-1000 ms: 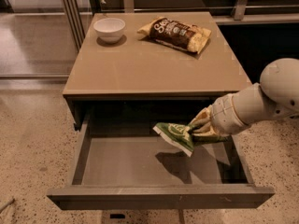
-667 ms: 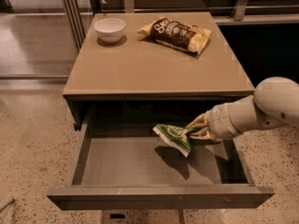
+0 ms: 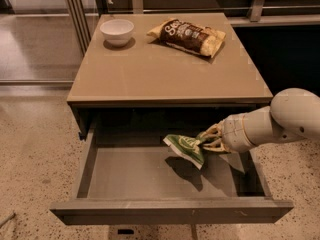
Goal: Place green jalapeno chip bag into top drawer
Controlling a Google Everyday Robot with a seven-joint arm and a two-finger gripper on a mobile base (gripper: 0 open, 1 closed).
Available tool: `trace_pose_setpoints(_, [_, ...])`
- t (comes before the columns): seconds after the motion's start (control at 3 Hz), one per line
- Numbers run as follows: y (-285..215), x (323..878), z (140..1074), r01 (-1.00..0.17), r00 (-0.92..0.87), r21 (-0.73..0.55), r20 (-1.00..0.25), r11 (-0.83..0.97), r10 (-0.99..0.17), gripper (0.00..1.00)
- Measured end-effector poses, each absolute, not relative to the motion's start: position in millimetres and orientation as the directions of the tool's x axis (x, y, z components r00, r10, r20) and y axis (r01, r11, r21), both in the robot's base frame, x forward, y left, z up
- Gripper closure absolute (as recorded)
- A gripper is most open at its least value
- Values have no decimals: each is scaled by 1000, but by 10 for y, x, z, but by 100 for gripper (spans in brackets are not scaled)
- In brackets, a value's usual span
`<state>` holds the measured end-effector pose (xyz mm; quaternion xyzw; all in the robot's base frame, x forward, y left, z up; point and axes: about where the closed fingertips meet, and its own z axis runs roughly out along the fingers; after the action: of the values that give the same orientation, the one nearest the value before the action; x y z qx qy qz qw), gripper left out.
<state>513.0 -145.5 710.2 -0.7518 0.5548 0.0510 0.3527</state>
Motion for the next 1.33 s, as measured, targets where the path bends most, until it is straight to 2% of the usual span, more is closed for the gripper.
trace_pose_setpoints(0.67, [-1303, 5242, 6928, -764, 537, -605, -405, -223, -740, 100])
trace_pose_setpoints(1.33, [-1167, 5371, 6498, -777, 554, -576, -433, -255, -711, 100])
